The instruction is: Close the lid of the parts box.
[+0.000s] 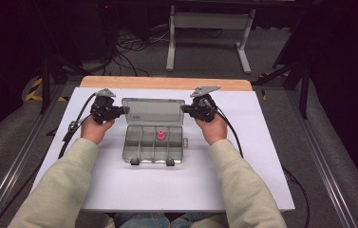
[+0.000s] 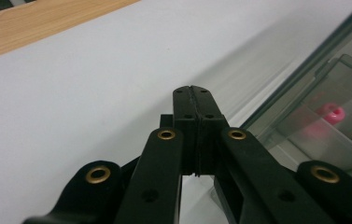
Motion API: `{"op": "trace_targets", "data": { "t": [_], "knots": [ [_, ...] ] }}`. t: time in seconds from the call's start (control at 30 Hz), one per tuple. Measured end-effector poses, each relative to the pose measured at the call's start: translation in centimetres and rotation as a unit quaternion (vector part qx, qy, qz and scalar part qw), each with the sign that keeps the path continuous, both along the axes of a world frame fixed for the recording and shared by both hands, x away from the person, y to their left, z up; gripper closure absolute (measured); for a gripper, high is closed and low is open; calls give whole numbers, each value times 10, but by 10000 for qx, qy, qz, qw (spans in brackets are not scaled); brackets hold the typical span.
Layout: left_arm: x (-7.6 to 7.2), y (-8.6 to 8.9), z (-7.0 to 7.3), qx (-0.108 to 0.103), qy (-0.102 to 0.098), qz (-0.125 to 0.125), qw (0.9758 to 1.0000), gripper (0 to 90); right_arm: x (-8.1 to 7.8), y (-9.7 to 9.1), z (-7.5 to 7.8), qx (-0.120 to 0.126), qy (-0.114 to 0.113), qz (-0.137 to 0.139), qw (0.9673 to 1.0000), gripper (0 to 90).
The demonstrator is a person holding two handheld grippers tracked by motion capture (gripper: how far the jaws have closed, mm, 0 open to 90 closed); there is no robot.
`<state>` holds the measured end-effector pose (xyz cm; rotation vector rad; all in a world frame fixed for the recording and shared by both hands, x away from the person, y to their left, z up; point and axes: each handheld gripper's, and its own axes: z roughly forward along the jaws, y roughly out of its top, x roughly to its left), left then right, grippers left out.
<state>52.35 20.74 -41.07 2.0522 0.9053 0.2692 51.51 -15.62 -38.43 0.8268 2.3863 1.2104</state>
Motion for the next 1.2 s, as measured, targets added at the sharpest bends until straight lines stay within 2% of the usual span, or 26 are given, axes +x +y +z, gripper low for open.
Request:
{"op": "trace_targets", "data": {
  "t": [0.33,0.37,1.0,1.2],
  "knots": [
    [-5,0,4,-1,-95,-103,9999,900,-7,-1,4,25,-48,116,9999,900],
    [-6,0,4,-31,-46,-107,9999,900,-8,0,5,20,-54,130,9999,900],
    [-18,-2,10,-45,-108,-338,9994,900,-21,1,7,106,-48,330,9994,900],
    [-23,1,14,-116,-117,-381,9991,900,-27,-2,9,174,-51,390,9991,900]
  ]
}}
